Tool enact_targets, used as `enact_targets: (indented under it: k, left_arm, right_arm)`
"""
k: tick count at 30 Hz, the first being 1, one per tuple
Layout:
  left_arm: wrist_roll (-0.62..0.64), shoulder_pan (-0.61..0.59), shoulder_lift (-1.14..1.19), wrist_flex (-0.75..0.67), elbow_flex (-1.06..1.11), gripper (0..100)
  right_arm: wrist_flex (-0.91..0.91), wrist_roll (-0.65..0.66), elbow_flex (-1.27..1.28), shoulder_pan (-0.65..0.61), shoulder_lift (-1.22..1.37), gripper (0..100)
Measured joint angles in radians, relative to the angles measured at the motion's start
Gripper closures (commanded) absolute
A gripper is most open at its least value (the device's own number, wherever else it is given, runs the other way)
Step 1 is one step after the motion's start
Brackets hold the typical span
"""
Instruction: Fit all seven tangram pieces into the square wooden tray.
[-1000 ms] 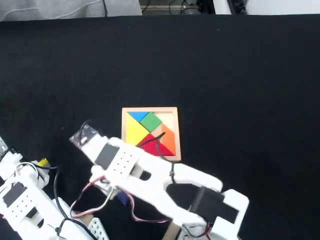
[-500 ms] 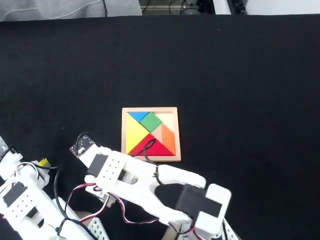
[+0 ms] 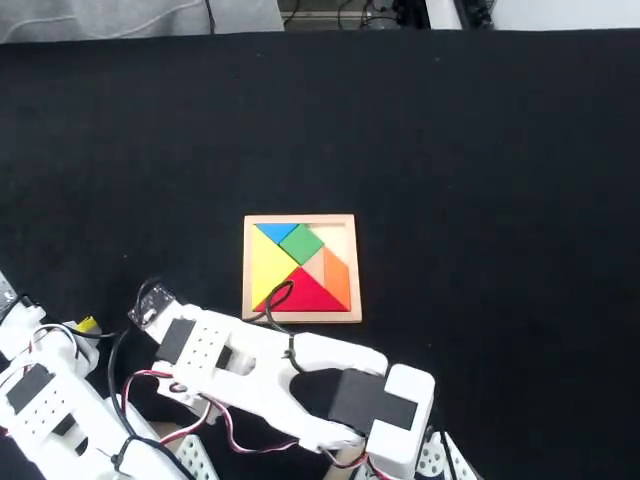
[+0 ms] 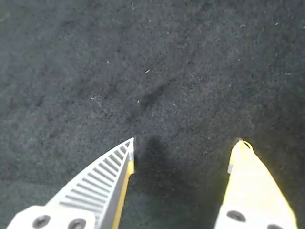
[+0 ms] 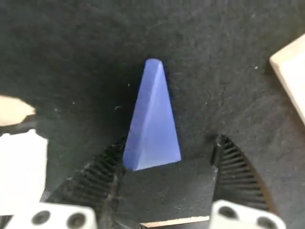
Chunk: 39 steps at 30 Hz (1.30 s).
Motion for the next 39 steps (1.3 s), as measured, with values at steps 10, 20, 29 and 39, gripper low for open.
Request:
enact_targets:
  k: [10, 20, 29, 39]
  left_arm:
    - [0.000, 0.000, 0.000, 0.000, 0.000, 69]
    - [0.000, 0.000, 0.000, 0.000, 0.000, 69]
    - [0.000, 0.000, 0.000, 0.000, 0.000, 69]
    - [0.000, 0.000, 0.000, 0.000, 0.000, 69]
  right_arm:
    - [0.002, 0.021, -0.063, 0.083, 0.000, 95.6]
    - [0.003, 0.081, -0.095, 0.101, 0.000, 98.8]
    - [0.123, 0.173, -0.167, 0.250, -0.064, 98.8]
    - [0.322, 0.764, -0.377, 0.733, -0.405, 98.7]
